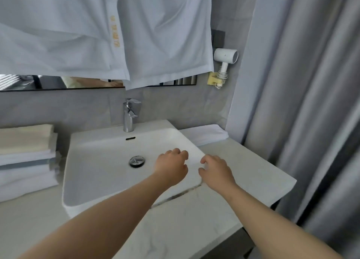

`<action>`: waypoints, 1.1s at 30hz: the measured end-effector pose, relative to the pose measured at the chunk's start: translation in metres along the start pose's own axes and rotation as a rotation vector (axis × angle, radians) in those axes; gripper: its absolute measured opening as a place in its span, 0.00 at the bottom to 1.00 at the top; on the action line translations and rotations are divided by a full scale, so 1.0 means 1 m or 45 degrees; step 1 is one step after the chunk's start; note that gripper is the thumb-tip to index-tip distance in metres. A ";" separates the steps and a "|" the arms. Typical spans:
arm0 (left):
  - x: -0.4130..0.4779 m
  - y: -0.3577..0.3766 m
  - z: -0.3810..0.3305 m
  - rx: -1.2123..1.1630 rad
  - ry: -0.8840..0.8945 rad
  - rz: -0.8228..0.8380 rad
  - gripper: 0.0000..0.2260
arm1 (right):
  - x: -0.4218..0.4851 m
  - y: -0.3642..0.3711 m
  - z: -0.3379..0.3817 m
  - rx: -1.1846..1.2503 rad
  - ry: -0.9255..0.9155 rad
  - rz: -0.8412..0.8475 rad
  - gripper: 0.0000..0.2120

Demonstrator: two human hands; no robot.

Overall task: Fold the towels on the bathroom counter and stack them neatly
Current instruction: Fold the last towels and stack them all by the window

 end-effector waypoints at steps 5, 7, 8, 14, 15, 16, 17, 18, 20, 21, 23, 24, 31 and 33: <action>0.034 0.019 -0.054 0.010 0.078 0.040 0.16 | 0.010 -0.026 -0.062 -0.013 0.068 -0.013 0.12; 0.049 0.029 -0.069 0.003 0.098 0.063 0.16 | 0.017 -0.030 -0.084 -0.006 0.105 -0.012 0.12; 0.057 0.036 -0.075 0.000 0.103 0.076 0.15 | 0.021 -0.031 -0.094 -0.003 0.122 -0.002 0.12; 0.125 0.074 -0.103 -0.027 0.110 0.107 0.15 | 0.069 -0.030 -0.150 0.005 0.171 0.048 0.13; 0.138 0.081 -0.106 -0.037 0.106 0.107 0.15 | 0.081 -0.030 -0.158 0.001 0.173 0.052 0.13; 0.151 0.087 -0.109 -0.049 0.100 0.105 0.15 | 0.093 -0.029 -0.165 -0.002 0.171 0.055 0.13; 0.164 0.092 -0.110 -0.058 0.094 0.100 0.15 | 0.105 -0.028 -0.172 -0.004 0.168 0.059 0.13; 0.178 0.097 -0.111 -0.066 0.085 0.092 0.14 | 0.118 -0.026 -0.179 -0.005 0.165 0.067 0.13; 0.203 0.106 -0.111 -0.082 0.054 0.084 0.14 | 0.143 -0.020 -0.191 -0.017 0.163 0.107 0.13; 0.214 0.110 -0.111 -0.086 0.041 0.084 0.14 | 0.155 -0.018 -0.198 -0.025 0.163 0.127 0.13; 0.235 0.118 -0.110 -0.084 0.021 0.091 0.14 | 0.181 -0.014 -0.209 -0.032 0.153 0.148 0.13; 0.245 0.121 -0.107 -0.088 0.007 0.095 0.14 | 0.193 -0.012 -0.214 -0.026 0.149 0.155 0.13; 0.289 0.140 -0.074 -0.083 -0.150 0.121 0.14 | 0.260 0.015 -0.236 0.030 0.123 0.258 0.13; 0.297 0.149 -0.062 -0.084 -0.216 0.134 0.14 | 0.280 0.022 -0.241 0.043 0.102 0.277 0.14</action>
Point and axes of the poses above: each hand's wrist, its own x-axis towards the middle knuckle, its own y-axis out of the palm, z = x × y, the point moved 10 cm from there along x, towards the middle knuckle, and after that the axes turned 3 degrees about y, right-handed, at the moved point
